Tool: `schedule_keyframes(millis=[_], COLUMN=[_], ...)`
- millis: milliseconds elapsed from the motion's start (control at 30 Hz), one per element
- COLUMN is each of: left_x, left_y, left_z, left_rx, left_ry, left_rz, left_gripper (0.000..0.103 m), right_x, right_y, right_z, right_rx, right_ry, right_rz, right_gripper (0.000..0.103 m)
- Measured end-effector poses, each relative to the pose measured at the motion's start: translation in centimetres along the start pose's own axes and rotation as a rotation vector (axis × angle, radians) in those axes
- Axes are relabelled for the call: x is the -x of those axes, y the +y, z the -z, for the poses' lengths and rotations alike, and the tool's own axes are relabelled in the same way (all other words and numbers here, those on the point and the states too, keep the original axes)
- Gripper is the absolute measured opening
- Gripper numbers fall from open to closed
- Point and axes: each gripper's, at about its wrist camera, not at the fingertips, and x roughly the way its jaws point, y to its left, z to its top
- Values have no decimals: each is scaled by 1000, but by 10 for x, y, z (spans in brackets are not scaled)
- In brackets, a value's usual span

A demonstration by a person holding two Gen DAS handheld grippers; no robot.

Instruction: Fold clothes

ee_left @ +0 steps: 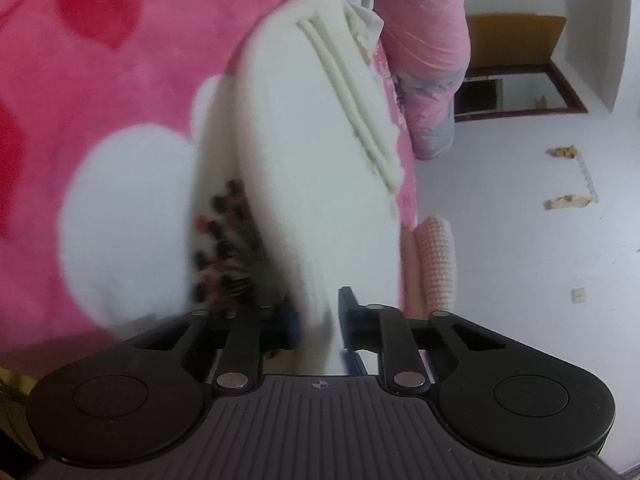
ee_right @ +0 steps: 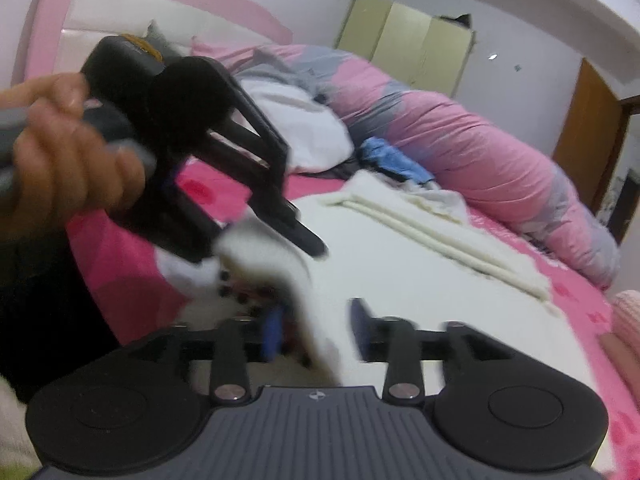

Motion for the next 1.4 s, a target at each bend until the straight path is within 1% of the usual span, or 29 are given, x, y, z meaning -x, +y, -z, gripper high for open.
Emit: schedule_keyframes(millis=[67,167,233,333,433,533,733,867,967,1033,1233,1400], left_x=[-1,-4,-5,-6,-7,-7,-3,1,4,8,12,12], left_y=[-3,-4,-4,-4,-7,-9,-6,0,9,16,29,26], left_z=[-4,-10,-13,-14,-13,-12,-6,-3,-2,-1,7,6], left_rx=[41,111,149,184,197,194,175,160,174,181,185,129], left_ry=[8,15,16,15,11,4,-11,-4,6,5,4,8], left_rz=[19,40,49,49,43,36,22,17,25,22,-4,-26], left_gripper=[14,14,14,14,14,14,14,14,14,14,14,15], right_x=[12,24,31,43,56,64,71,70,66,63,61,53], right_y=[-24,-73,-108,-149,-178,-206,-243,-258,-266,-268,-264,-271], right_z=[7,23,38,58,77,95,136,152,160,161,152,146], right_rx=[-88,-314,-493,-690,-827,-953,-1219,-1291,-1340,-1350,-1297,-1272], right_ry=[7,45,66,71,64,48,46,54,56,61,60,63], right_rz=[19,44,71,131,188,217,216,226,202,187,170,144], right_gripper=[49,49,49,49,49,49,49,49,50,50,50,50])
